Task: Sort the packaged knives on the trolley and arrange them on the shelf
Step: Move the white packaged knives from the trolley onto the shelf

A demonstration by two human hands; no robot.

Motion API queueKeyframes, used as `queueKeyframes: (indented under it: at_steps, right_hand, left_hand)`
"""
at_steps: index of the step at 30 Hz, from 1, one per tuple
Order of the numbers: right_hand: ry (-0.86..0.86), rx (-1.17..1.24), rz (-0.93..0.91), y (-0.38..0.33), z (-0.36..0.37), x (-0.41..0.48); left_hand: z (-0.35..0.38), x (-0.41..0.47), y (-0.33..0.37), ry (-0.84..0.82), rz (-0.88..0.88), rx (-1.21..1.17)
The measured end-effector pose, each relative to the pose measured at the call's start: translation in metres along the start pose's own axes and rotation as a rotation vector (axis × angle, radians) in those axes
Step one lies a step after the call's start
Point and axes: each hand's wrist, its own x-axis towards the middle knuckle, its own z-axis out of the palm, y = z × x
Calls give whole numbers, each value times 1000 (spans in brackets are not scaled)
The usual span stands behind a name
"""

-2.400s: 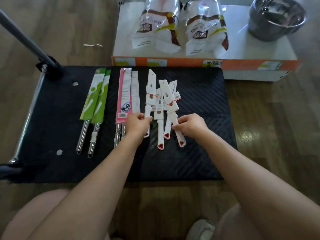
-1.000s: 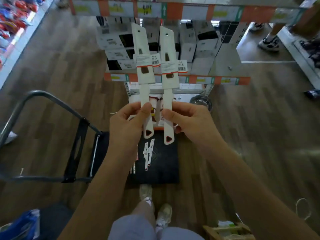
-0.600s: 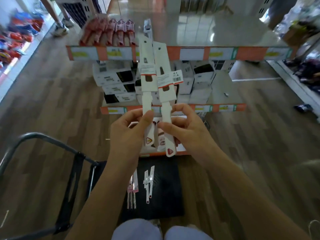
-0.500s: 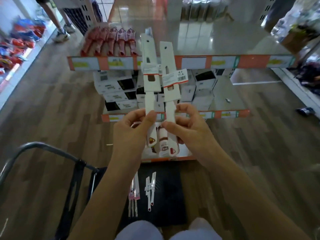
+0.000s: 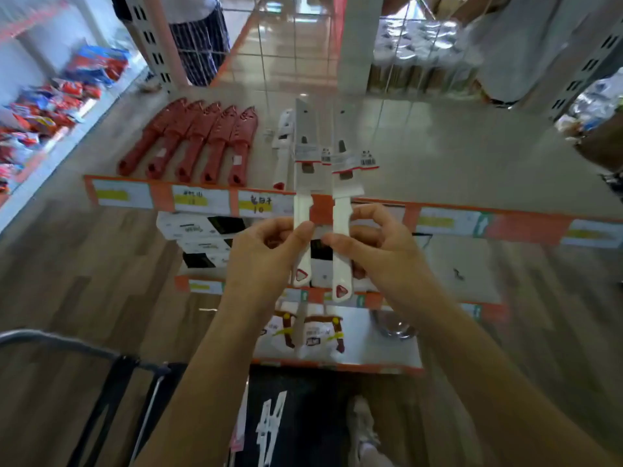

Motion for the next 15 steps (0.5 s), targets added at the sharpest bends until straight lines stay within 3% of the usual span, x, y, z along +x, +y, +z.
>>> queueKeyframes:
  at_steps: [10, 15]
  right_hand:
    - [-49, -143, 34, -19, -40, 90]
    - [-89, -114, 38, -19, -39, 107]
  left_hand:
    - [33, 101, 19, 192, -109, 157]
    - [28, 120, 17, 335, 44, 428]
